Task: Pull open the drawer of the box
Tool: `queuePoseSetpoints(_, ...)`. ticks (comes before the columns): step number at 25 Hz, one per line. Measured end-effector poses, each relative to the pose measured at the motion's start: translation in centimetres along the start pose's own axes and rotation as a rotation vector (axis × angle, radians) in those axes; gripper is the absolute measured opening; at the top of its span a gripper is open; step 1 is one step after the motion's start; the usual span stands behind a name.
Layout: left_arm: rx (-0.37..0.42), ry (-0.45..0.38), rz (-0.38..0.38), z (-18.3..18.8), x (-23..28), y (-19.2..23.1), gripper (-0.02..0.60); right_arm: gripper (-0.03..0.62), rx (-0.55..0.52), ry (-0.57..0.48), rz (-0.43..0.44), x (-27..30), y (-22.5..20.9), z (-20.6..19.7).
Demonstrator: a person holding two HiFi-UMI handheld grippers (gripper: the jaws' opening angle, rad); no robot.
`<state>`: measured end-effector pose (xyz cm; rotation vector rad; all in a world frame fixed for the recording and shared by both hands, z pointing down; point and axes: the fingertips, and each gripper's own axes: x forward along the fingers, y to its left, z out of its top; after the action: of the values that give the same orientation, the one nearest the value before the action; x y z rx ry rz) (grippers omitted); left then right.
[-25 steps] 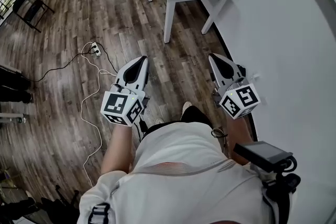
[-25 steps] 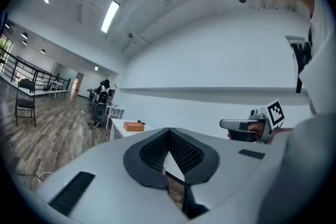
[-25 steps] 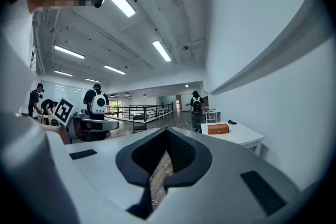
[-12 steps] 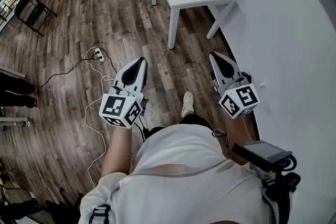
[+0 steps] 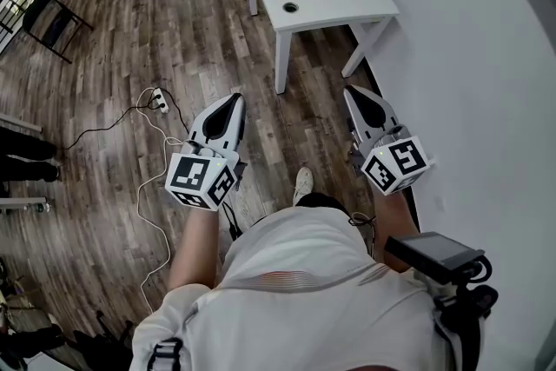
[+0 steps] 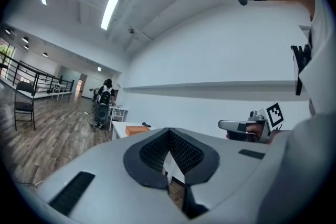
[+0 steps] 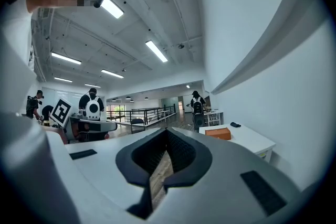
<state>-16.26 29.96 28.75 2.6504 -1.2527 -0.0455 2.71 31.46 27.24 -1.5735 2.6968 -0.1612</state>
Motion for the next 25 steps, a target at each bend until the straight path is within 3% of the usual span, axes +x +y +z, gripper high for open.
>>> queuePoseSetpoints(7, -0.01, 0.01, 0.059, 0.5, 11.3, 0.9, 0.009, 0.005, 0.008, 0.021, 0.06, 5.6, -10.6, 0.5)
queuePoseSetpoints(16, 0.009, 0.001, 0.1, 0.6, 11.8, 1.2, 0.009, 0.005, 0.004, 0.01, 0.087, 5.8, -11.9, 0.6)
queuePoseSetpoints(20, 0.017, 0.014, 0.114, 0.7, 17.2, 1.4, 0.009, 0.005, 0.03, 0.024, 0.094, 7.9, -17.0, -0.3)
queuePoseSetpoints(25, 0.016, 0.013, 0.098, 0.3, 20.0, 2.4, 0.009, 0.005, 0.025, 0.027, 0.084, 9.4, -18.8, -1.0)
